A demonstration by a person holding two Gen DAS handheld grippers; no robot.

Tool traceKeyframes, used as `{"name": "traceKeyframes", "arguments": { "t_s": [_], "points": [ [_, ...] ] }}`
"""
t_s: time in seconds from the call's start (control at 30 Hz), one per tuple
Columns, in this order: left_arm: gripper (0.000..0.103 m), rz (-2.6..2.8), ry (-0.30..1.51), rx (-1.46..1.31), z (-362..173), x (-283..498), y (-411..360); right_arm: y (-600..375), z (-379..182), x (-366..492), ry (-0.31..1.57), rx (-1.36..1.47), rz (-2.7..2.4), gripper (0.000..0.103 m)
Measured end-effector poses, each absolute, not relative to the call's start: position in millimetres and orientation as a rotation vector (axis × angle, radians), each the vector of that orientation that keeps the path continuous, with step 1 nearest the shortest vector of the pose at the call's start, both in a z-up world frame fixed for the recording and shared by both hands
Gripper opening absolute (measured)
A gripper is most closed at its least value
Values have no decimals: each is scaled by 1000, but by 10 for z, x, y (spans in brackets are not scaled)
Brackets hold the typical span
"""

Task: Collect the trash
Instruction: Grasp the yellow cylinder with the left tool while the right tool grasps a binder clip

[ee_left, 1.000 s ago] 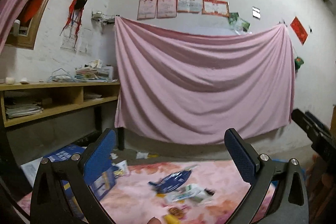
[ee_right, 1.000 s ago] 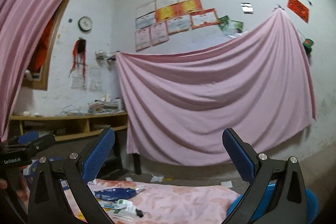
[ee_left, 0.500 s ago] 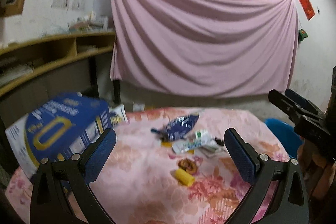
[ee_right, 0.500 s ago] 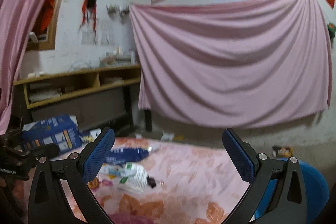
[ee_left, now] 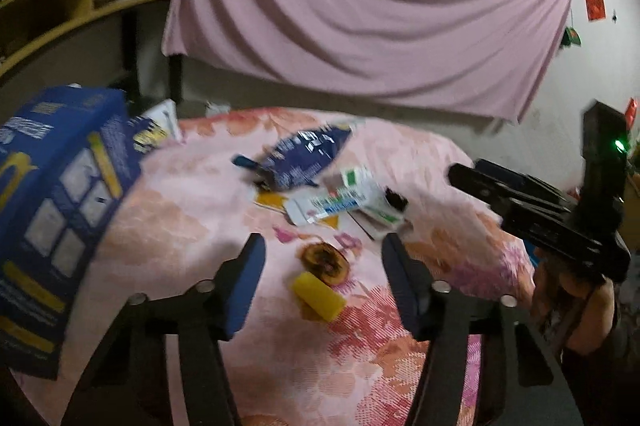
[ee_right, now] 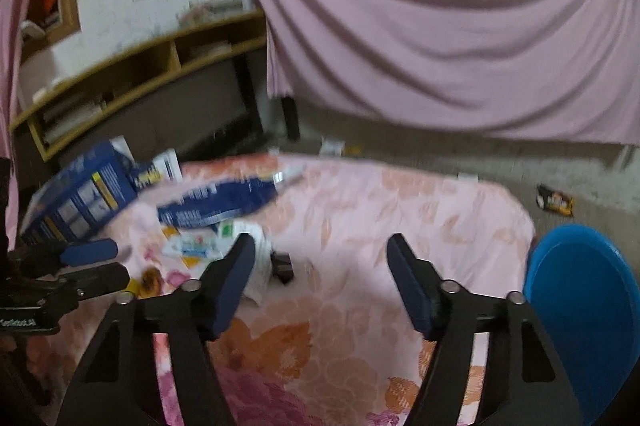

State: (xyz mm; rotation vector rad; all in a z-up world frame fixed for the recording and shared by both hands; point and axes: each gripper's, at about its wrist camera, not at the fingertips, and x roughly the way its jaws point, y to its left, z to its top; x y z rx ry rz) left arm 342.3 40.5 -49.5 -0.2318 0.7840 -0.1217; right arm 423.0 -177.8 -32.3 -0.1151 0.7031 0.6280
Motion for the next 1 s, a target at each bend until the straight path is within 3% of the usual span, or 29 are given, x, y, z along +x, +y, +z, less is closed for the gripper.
{"name": "traceKeyframes", "arguments": {
  "t_s": [0.1,0.13,0.23,0.47,0.67,0.8,0.83,1.0],
  "points": [
    [45,-154,835,-217,-561,3500,340,-1702,-430,4335,790,-139,648,52],
    [39,-159,859,-210,-595,3531,319,-1676,-457,4352,806,-151,655,51],
    [36,-158,908,-203,-670,3608,296,-1571,-528,4397,847,-194,682,50],
    [36,-160,937,-179,-732,3724,268,-1432,-712,4592,952,-229,697,49],
    [36,-153,946,-155,-754,3772,221,-1447,-733,4641,979,-208,724,30],
    [36,-143,926,-163,-727,3724,244,-1439,-726,4632,978,-208,741,25],
    [36,-133,923,-165,-721,3707,262,-1439,-725,4627,979,-207,748,15],
    [36,-112,925,-182,-704,3566,338,-1442,-722,4615,979,-200,755,15]
  ]
}}
